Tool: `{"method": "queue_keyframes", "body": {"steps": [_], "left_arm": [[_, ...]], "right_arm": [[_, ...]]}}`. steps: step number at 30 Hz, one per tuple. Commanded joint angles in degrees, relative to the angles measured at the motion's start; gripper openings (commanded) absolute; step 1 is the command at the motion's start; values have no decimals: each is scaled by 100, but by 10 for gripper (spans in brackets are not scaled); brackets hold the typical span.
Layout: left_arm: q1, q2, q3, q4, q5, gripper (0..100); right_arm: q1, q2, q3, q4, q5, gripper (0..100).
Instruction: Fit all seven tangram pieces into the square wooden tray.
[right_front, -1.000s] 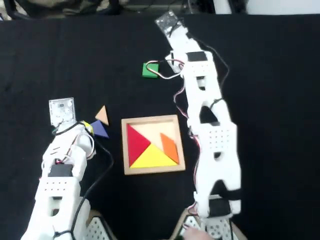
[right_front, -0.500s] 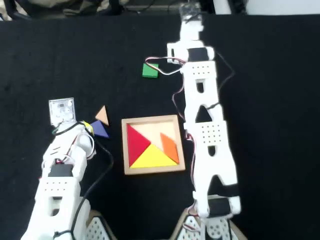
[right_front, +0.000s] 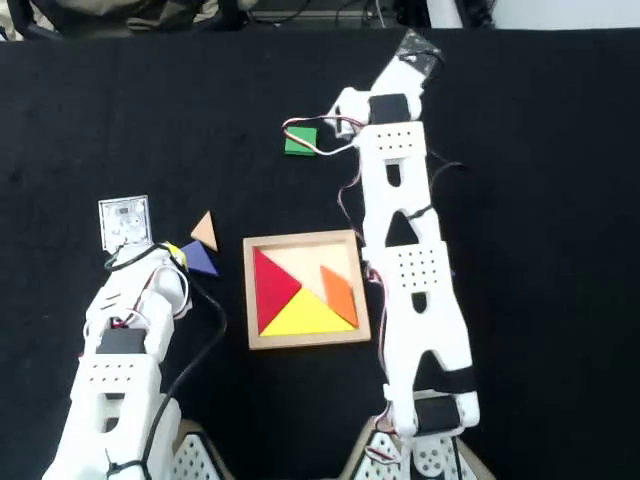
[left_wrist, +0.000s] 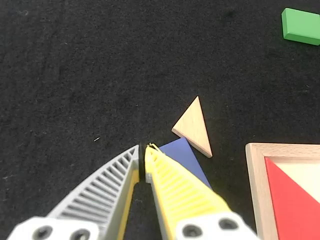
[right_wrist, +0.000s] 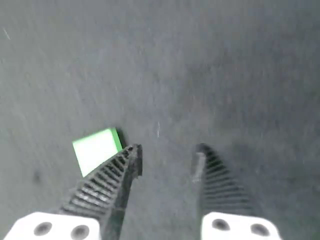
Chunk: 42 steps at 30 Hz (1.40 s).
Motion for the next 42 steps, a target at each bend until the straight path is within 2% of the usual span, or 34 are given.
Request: {"method": "queue_keyframes", "body": {"steps": [1,5,7,9,13,19,22,30,33,37,42], "left_arm": [[66,-26,-40,-123,-53,30],[66,-35,-31,-123,-53,30],[66,-35,-31,-123,-53,30],[66,-35,-22,-123,-53,30],[66,-44,-22,-123,-53,30],[66,-44,-13,-114,-53,30],[66,-44,-13,-97,-53,30],[75,-44,-4,-97,-53,30],[75,-44,-4,-97,-53,30],[75,-44,-4,-105,-53,30],[215,-44,-4,-105,-53,30]], "right_arm": [[-404,31,-347,633,123,53],[-791,66,-356,1134,-791,44],[-862,75,-356,765,-1029,8],[-862,75,-356,281,-1099,12],[-949,84,-347,-659,-862,10],[-1292,549,-295,-2066,800,10],[-1231,1147,-356,-2787,932,10],[-1257,1886,-884,-3437,941,10],[-1257,1877,-875,-3165,905,10],[-1213,1525,-884,-1802,888,10],[-580,1068,-884,-360,765,10]]}}
